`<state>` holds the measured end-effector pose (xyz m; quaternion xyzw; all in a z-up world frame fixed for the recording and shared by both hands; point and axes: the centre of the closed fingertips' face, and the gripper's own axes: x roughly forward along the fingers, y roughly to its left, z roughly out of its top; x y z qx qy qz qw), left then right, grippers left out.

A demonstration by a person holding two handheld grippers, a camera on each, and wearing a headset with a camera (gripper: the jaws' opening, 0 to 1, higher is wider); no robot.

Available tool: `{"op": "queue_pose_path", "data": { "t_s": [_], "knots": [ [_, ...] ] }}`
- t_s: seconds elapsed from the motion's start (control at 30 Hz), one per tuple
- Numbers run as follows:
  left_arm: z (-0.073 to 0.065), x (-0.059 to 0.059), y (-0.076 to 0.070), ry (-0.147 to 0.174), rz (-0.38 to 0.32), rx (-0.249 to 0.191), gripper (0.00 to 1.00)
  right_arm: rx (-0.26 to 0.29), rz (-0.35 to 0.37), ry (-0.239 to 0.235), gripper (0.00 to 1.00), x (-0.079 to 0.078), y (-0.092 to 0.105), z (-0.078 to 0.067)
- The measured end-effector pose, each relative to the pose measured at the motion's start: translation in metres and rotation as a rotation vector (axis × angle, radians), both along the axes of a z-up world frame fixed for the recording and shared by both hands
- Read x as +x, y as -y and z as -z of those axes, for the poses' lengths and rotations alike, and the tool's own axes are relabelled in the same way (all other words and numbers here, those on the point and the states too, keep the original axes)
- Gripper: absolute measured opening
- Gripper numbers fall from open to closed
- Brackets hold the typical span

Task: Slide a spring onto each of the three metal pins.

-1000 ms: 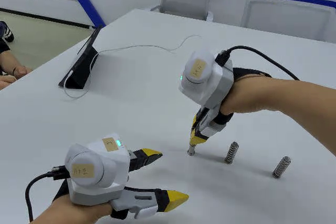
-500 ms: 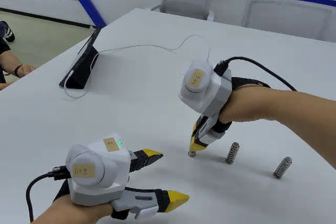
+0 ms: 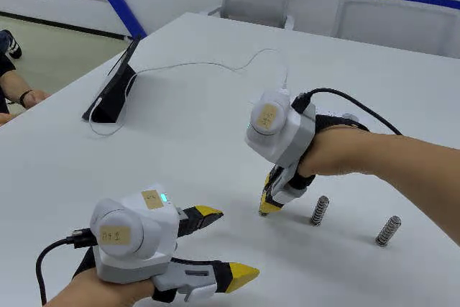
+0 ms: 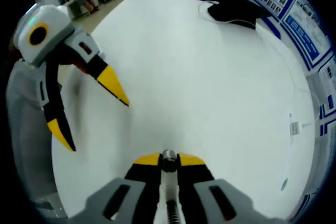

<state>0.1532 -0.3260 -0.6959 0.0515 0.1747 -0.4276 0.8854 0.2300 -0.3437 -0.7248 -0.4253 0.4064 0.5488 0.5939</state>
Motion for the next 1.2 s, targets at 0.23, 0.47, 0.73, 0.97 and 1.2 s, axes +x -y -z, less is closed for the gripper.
{"op": "queue_pose_path", "data": {
  "t_s": [0.23, 0.47, 0.73, 0.97, 1.2],
  "knots": [
    [-0.002, 0.001, 0.0, 0.004, -0.001, 0.001, 0.61, 0.011, 0.006, 0.002, 0.16, 0.0, 0.001, -0.001],
    [-0.003, 0.001, 0.0, 0.006, -0.001, 0.004, 0.61, 0.03, 0.028, 0.004, 0.18, 0.001, 0.005, -0.006],
    [-0.005, 0.002, 0.002, 0.008, 0.001, 0.007, 0.62, 0.073, 0.059, 0.016, 0.23, 0.002, 0.012, -0.016],
    [-0.006, 0.002, 0.002, 0.009, 0.002, 0.011, 0.62, 0.107, 0.09, 0.023, 0.29, 0.003, 0.022, -0.023],
    [-0.006, 0.004, 0.003, 0.008, 0.004, 0.013, 0.63, 0.128, 0.125, 0.035, 0.32, 0.005, 0.037, -0.03]
  ]
}}
